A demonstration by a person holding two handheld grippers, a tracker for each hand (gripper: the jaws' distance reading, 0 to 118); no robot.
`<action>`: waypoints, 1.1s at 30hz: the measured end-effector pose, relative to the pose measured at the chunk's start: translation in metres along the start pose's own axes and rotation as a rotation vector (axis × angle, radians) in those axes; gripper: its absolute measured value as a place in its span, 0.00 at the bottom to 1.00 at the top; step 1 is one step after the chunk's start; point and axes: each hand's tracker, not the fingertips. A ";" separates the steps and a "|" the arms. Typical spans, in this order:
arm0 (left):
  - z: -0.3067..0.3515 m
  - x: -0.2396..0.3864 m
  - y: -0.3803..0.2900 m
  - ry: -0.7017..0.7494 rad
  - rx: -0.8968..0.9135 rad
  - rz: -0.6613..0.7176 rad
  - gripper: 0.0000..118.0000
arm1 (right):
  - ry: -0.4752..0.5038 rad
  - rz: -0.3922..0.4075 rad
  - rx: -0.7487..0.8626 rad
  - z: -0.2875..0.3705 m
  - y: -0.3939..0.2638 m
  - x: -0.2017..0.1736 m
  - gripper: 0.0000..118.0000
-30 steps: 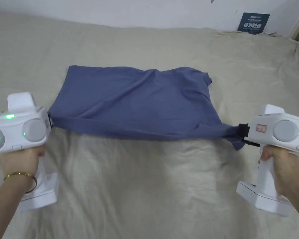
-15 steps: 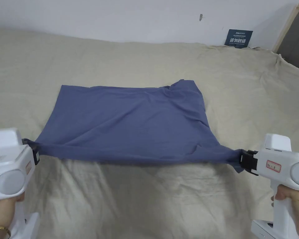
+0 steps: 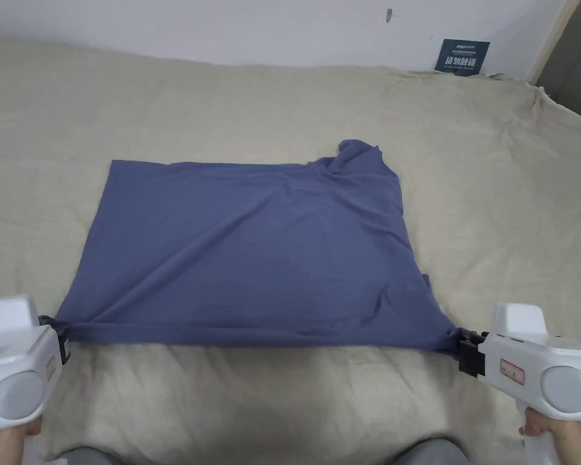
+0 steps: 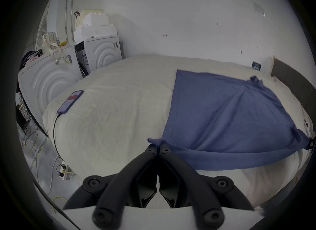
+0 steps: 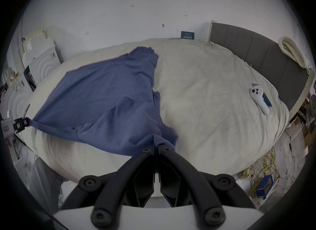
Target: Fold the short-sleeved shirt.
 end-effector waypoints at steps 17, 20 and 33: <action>0.019 -0.027 0.017 -0.084 0.039 0.173 0.96 | 0.044 -0.058 0.037 0.026 0.008 0.012 0.84; 0.034 -0.030 0.038 -0.108 0.102 0.199 0.96 | 0.029 -0.070 0.138 0.046 0.023 0.011 0.84; 0.065 0.035 0.063 -0.197 0.344 0.001 0.96 | -0.015 -0.013 0.491 0.073 0.053 -0.042 0.84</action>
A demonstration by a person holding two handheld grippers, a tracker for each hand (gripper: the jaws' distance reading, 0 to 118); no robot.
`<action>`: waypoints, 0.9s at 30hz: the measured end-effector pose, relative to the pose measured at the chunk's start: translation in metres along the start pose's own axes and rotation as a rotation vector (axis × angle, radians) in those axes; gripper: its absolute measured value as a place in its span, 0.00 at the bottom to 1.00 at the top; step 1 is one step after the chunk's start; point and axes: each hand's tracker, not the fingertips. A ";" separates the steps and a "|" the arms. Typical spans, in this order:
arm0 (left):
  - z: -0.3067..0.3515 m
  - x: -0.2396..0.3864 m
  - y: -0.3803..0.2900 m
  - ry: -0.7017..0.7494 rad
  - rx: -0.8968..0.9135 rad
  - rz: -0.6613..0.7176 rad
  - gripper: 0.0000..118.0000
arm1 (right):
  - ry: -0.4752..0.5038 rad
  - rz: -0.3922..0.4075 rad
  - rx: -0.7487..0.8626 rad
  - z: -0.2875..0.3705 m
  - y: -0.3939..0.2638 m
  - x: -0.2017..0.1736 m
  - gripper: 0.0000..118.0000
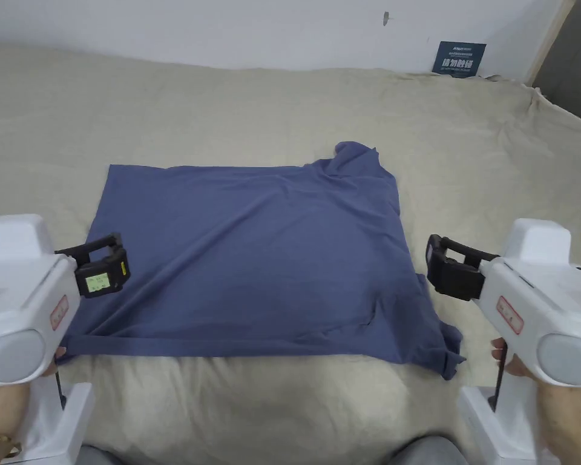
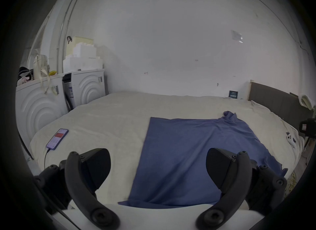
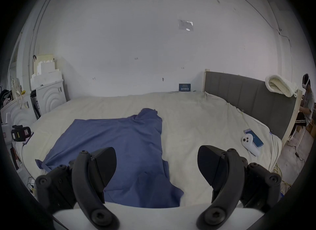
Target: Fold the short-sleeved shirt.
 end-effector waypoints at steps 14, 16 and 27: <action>0.007 0.019 -0.011 -0.028 0.067 -0.049 0.01 | 0.057 -0.002 0.047 -0.002 -0.016 -0.029 0.02; 0.009 0.019 -0.011 -0.037 0.073 -0.044 0.00 | 0.066 -0.010 0.045 -0.002 -0.016 -0.029 0.01; 0.010 0.022 -0.015 -0.072 0.055 -0.042 0.00 | 0.072 -0.022 0.047 0.000 -0.019 -0.035 0.00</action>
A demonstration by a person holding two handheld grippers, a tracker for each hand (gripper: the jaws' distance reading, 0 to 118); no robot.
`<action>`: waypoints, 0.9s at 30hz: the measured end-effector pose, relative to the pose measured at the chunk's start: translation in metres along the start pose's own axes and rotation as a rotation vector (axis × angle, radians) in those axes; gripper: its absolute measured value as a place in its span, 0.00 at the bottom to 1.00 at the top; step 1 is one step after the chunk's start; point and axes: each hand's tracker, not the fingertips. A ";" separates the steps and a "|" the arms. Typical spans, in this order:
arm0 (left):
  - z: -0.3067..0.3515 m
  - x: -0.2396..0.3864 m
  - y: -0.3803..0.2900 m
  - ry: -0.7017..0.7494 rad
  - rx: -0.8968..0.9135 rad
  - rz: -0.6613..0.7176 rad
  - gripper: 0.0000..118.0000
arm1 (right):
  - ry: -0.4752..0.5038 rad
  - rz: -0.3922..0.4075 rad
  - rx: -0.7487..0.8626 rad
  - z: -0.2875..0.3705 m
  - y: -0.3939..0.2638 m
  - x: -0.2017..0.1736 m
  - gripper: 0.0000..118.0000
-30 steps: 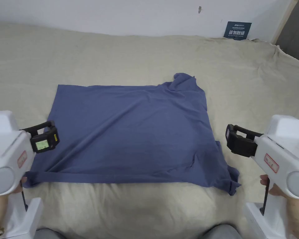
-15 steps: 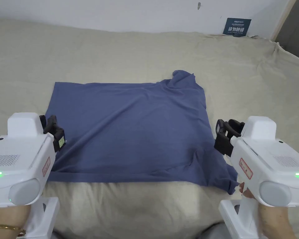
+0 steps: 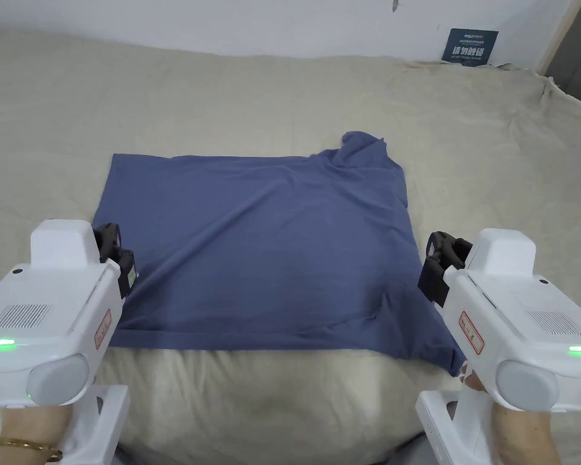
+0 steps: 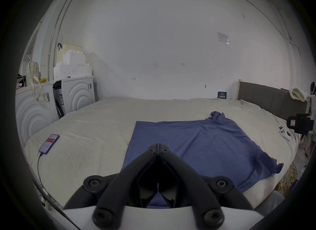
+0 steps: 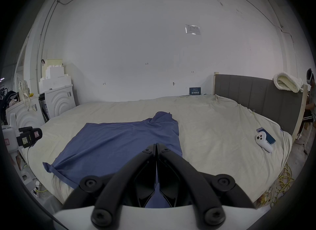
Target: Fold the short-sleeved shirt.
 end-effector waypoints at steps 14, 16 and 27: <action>-0.005 -0.010 0.005 0.007 -0.076 0.029 0.00 | 0.002 -0.014 -0.016 0.000 -0.002 0.000 0.00; -0.007 -0.016 0.009 -0.004 -0.095 0.067 0.00 | 0.005 -0.015 -0.016 0.000 -0.002 0.000 0.00; -0.046 -0.059 0.017 0.026 -0.504 0.095 0.91 | 0.013 -0.009 -0.024 -0.001 -0.004 -0.003 0.00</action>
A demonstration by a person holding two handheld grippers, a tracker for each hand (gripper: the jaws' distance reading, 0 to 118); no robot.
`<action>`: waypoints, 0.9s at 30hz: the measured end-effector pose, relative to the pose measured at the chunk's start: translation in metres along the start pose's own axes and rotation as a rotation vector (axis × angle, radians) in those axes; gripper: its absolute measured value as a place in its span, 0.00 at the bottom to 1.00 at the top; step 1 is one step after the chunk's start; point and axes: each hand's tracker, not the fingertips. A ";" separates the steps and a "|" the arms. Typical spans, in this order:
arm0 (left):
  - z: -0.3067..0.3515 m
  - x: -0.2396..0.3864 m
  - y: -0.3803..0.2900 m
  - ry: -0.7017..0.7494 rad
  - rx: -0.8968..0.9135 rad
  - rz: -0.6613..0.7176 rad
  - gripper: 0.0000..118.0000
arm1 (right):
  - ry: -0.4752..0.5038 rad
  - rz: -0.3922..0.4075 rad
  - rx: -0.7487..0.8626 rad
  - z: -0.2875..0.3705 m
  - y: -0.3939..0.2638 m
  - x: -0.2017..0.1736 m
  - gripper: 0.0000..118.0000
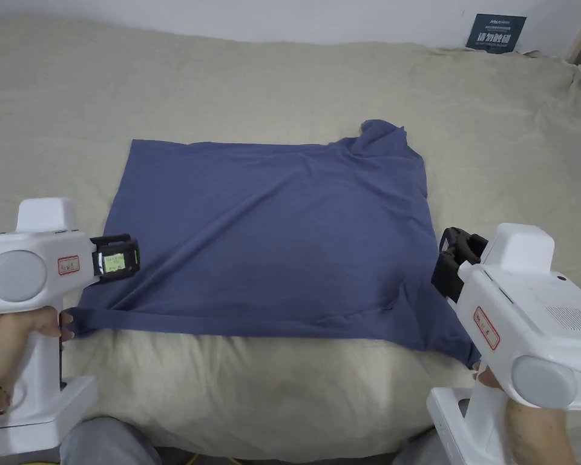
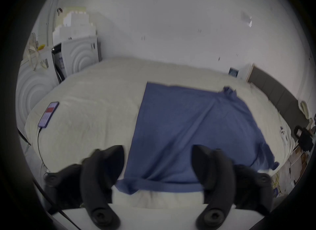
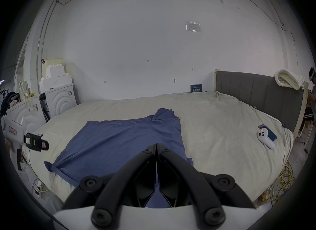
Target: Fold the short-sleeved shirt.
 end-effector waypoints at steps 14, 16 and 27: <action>-0.066 -0.017 -0.025 0.073 -0.368 0.013 0.70 | 0.014 0.011 -0.019 -0.002 -0.005 -0.005 0.00; -0.067 -0.016 -0.028 0.057 -0.368 0.000 0.37 | 0.010 0.015 -0.021 -0.002 -0.005 -0.005 0.00; -0.052 -0.003 -0.035 0.010 -0.282 0.025 0.02 | -0.014 0.010 -0.053 -0.001 -0.008 0.006 0.00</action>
